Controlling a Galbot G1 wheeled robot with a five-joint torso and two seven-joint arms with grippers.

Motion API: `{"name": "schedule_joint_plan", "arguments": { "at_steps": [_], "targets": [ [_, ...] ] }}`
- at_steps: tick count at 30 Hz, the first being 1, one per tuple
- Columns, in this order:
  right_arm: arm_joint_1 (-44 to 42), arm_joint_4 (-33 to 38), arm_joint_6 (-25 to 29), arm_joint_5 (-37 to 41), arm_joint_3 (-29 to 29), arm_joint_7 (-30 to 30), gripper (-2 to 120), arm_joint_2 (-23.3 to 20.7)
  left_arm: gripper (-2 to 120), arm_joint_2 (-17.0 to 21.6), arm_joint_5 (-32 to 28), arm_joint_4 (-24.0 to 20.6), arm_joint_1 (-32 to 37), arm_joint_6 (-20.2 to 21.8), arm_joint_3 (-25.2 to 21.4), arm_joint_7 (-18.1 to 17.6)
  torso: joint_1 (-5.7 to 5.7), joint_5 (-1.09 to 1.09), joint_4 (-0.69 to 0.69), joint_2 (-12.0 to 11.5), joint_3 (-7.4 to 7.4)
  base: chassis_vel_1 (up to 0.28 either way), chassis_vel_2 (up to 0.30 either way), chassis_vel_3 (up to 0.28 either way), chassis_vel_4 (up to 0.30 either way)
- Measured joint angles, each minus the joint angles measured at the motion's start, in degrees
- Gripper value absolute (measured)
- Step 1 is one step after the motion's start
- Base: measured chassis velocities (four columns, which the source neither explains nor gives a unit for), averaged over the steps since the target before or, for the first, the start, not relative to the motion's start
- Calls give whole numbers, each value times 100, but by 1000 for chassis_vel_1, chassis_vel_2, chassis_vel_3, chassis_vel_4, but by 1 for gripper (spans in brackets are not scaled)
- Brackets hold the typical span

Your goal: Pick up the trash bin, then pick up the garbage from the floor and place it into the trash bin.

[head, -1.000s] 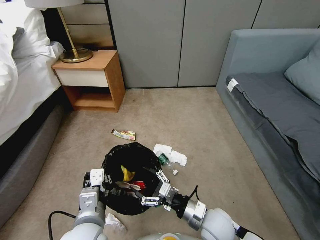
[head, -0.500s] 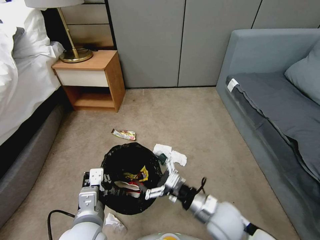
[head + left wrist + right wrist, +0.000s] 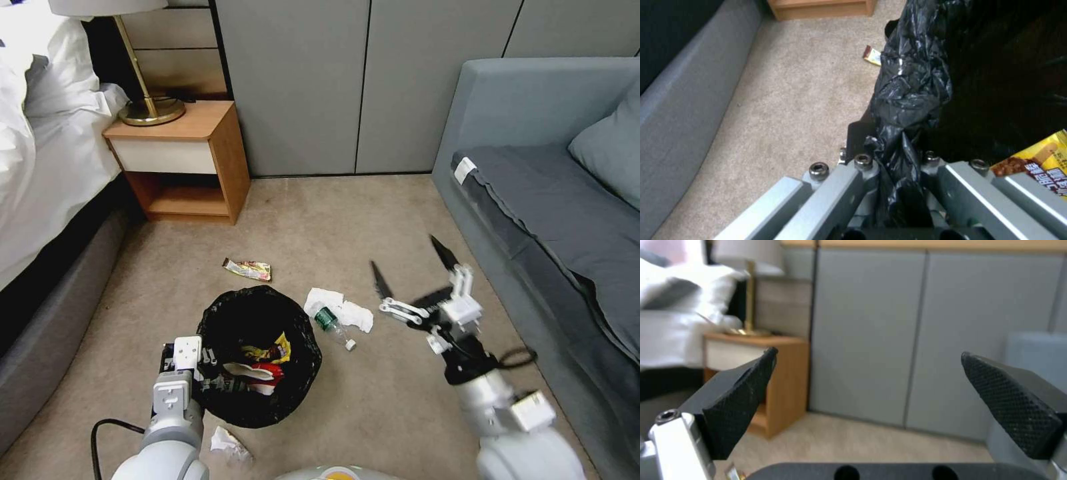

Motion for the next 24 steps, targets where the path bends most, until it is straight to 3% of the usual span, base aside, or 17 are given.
{"name": "schedule_joint_plan", "arguments": {
  "at_steps": [4, 14, 24],
  "targets": [
    [-59, -207, 37, -43, -43, 67, 100, 117, 1, 0, -9, 0, -17, 0, 0, -1, 0, 0, 0, 0, 0, 0, 0, 0, 0],
    [1039, -726, -500, 337, -53, -46, 100, -125, 1, -22, -10, -48, 46, -3, -12, -7, 0, 1, 1, 0, 0, 0, 0, 0, 0],
    [2392, -2578, -631, 157, -939, -497, 100, -688, 1, -61, 2, -48, 76, -5, 37, -11, 0, 0, 0, 0, 1, 0, 0, 0, 0]
  ]
}}
